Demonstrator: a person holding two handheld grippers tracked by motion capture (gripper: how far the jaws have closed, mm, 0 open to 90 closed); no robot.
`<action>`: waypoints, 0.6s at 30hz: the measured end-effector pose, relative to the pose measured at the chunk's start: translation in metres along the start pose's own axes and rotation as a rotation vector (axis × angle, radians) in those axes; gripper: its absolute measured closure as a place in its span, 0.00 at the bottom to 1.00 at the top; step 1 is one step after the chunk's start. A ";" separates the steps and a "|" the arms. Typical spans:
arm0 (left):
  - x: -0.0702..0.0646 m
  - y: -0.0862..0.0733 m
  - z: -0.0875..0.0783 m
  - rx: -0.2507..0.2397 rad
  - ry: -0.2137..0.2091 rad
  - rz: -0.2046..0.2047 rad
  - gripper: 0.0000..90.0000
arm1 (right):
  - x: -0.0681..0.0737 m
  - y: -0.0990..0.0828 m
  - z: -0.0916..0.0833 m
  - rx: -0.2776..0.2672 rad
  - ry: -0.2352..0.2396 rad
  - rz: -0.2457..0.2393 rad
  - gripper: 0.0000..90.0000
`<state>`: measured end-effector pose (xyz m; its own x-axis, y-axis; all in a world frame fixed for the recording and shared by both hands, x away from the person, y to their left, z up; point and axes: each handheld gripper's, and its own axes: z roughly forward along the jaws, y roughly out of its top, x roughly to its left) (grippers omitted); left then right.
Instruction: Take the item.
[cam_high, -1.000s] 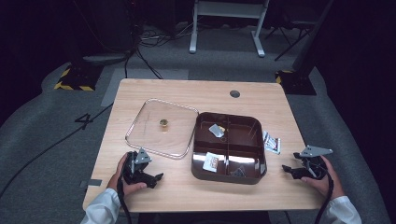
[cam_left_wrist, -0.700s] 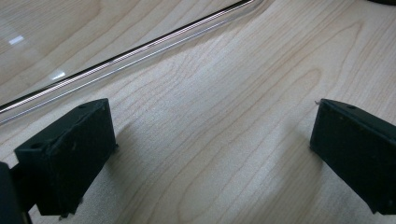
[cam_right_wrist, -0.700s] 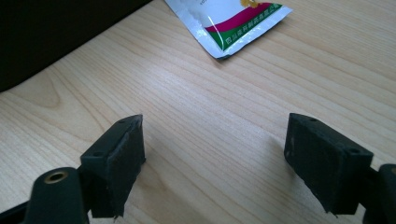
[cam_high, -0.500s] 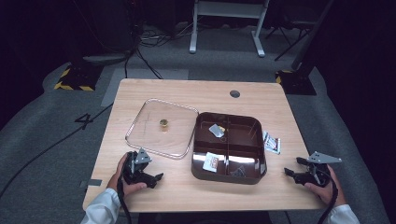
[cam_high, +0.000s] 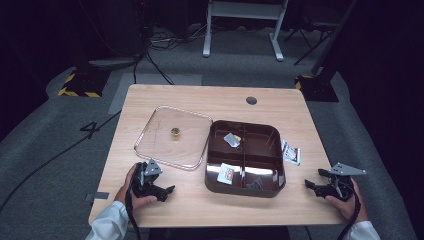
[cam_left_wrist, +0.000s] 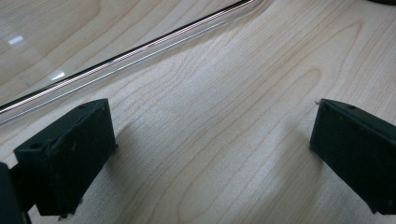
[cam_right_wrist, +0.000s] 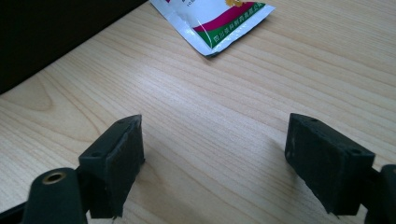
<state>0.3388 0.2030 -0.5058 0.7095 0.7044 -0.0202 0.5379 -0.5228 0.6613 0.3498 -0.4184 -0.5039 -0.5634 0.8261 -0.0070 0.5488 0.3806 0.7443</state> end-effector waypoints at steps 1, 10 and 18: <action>0.000 0.000 0.000 0.000 0.000 0.000 0.00 | 0.000 0.000 0.000 0.000 0.000 0.000 0.22; 0.000 0.000 0.000 0.000 0.002 0.003 0.00 | 0.000 0.000 0.000 0.000 -0.001 0.001 0.22; 0.000 0.000 0.000 0.000 0.002 0.003 0.00 | 0.000 0.000 0.000 0.000 -0.002 0.002 0.22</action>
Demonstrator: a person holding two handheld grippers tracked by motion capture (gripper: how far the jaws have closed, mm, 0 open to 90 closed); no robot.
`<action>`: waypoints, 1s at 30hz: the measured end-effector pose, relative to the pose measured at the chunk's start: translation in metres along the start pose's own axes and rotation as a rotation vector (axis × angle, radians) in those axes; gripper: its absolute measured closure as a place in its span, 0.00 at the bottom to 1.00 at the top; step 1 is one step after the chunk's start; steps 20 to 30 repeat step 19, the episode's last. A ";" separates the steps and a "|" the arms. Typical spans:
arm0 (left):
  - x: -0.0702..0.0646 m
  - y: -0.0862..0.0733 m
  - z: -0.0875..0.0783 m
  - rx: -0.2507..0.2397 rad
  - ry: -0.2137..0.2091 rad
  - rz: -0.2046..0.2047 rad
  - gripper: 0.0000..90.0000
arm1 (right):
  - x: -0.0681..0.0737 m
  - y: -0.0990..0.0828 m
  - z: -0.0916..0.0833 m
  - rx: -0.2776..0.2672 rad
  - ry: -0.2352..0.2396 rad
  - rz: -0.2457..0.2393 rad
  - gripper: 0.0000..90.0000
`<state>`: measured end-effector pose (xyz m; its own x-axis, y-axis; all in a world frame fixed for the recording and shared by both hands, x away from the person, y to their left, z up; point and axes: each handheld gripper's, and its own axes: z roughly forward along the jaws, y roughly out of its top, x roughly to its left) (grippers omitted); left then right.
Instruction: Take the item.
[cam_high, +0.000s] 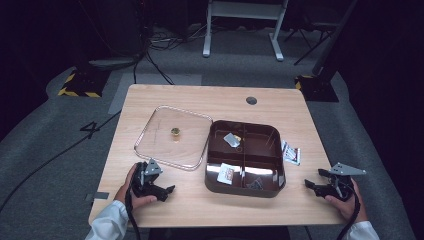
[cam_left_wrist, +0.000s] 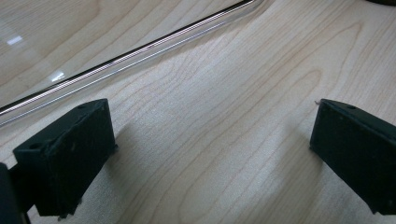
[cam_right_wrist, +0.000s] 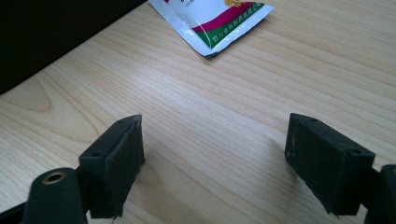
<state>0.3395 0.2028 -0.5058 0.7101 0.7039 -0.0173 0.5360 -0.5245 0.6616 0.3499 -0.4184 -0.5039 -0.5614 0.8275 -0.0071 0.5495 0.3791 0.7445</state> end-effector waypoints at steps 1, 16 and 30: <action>0.000 0.000 0.000 0.000 0.000 0.000 0.00 | 0.000 0.000 0.000 0.000 0.000 0.000 0.22; 0.000 0.000 0.000 0.000 0.002 -0.004 0.00 | 0.000 0.000 0.000 0.001 -0.002 0.002 0.22; 0.000 0.001 0.001 -0.001 0.002 -0.007 0.00 | 0.000 0.000 0.000 0.001 -0.002 0.002 0.22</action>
